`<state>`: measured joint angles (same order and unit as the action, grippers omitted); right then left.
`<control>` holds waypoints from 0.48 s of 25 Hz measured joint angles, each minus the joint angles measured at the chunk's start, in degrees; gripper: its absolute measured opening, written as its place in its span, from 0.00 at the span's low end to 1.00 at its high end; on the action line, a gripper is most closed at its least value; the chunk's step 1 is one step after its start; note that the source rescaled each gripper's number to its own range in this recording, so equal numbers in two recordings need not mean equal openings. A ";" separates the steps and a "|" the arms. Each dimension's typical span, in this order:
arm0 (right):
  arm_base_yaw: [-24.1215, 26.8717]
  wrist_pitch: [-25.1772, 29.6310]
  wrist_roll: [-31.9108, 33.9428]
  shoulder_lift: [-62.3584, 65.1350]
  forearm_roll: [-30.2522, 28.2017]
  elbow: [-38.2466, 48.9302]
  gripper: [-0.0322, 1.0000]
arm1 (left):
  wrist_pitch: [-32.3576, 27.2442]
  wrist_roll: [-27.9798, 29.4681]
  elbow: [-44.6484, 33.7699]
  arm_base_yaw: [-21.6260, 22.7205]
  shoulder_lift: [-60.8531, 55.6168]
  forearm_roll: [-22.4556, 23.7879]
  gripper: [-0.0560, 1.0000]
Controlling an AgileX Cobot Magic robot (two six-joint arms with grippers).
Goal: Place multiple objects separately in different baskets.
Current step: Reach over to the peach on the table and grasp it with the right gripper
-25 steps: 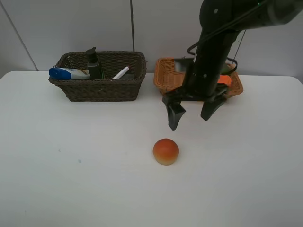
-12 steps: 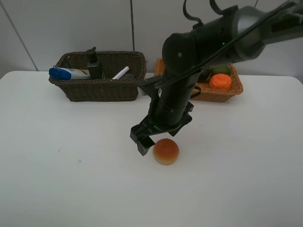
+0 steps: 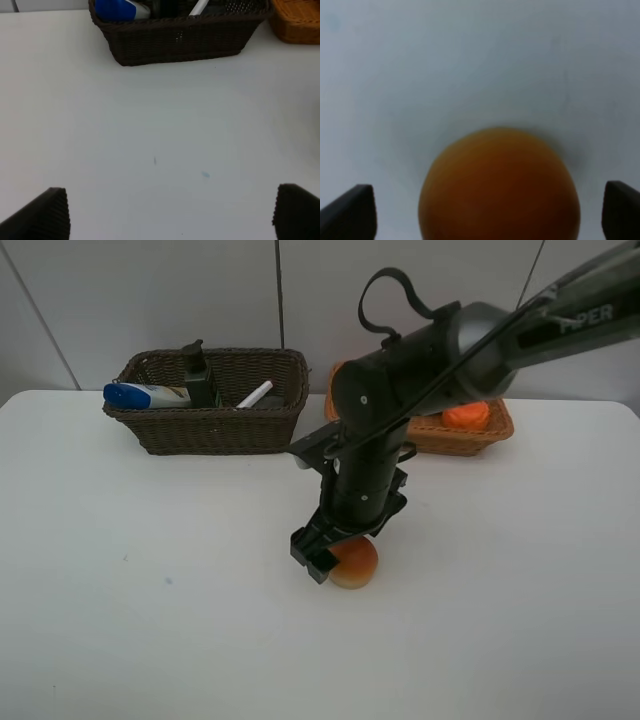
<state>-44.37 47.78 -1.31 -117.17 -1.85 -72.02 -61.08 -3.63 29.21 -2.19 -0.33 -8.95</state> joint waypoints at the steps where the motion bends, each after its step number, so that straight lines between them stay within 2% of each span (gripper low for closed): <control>1: 0.00 -0.13 0.00 -0.43 -0.30 0.00 1.00 | 0.00 0.00 0.00 0.00 0.00 0.00 1.00; 12: 0.00 -0.89 -0.11 -4.06 -1.88 0.15 1.00 | 0.00 0.00 0.00 0.00 0.00 0.00 1.00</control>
<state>-44.37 46.89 -1.42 -121.23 -3.73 -71.87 -61.08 -3.63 29.21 -2.19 -0.33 -8.95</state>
